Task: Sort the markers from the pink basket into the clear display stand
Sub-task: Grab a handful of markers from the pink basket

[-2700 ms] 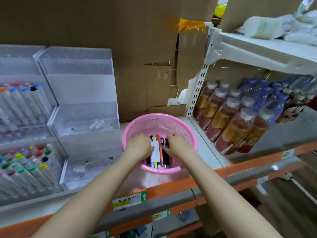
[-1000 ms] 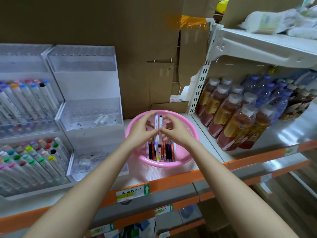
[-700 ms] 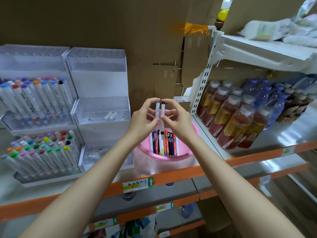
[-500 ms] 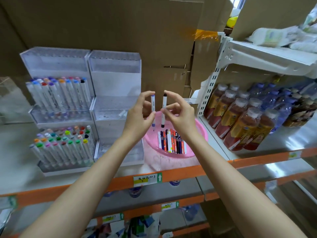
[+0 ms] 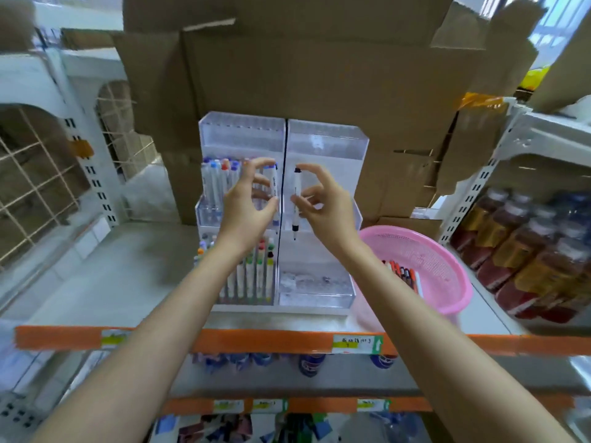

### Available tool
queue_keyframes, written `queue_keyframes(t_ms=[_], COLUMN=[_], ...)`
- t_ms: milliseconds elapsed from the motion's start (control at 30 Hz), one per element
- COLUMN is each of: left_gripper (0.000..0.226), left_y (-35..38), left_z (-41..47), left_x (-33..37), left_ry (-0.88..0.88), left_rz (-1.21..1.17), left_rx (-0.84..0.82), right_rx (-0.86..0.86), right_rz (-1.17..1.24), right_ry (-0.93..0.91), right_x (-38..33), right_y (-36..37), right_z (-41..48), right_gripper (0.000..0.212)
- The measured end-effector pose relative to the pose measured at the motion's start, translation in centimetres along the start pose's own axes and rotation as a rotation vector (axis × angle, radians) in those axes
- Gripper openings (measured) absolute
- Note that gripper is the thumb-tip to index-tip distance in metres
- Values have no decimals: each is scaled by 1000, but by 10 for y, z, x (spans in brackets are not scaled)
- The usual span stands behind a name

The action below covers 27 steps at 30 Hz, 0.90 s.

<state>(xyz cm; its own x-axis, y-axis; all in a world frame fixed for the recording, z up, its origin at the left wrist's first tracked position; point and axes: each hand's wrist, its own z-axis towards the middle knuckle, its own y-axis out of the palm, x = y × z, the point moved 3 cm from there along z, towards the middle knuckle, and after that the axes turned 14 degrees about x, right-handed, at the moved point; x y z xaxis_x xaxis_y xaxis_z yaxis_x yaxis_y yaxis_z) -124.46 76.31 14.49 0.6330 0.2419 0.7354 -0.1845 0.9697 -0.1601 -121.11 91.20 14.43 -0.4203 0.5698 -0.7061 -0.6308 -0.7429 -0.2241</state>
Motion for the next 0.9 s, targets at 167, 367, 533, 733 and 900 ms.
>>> queue_keyframes(t_ms=[167, 367, 533, 733, 900], left_gripper=[50, 47, 46, 48, 48], left_y=[-35, -52, -47, -34, -28], left_z=[27, 62, 80, 87, 88], left_x=[-17, -25, -28, -32, -40], left_ry=[-1, 86, 163, 204, 238], left_rz=[-8, -37, -62, -73, -40], left_rx=[51, 47, -6, -62, -119], right_rx=[35, 151, 217, 250, 260], right_rz=[12, 4, -49, -94, -74], right_ry=[-11, -61, -82, -108, -97], right_x=[-20, -31, -30, -22, -18], right_y=[43, 75, 92, 94, 90], right_z=[9, 25, 39, 42, 42], right_gripper=[42, 37, 35, 38, 36])
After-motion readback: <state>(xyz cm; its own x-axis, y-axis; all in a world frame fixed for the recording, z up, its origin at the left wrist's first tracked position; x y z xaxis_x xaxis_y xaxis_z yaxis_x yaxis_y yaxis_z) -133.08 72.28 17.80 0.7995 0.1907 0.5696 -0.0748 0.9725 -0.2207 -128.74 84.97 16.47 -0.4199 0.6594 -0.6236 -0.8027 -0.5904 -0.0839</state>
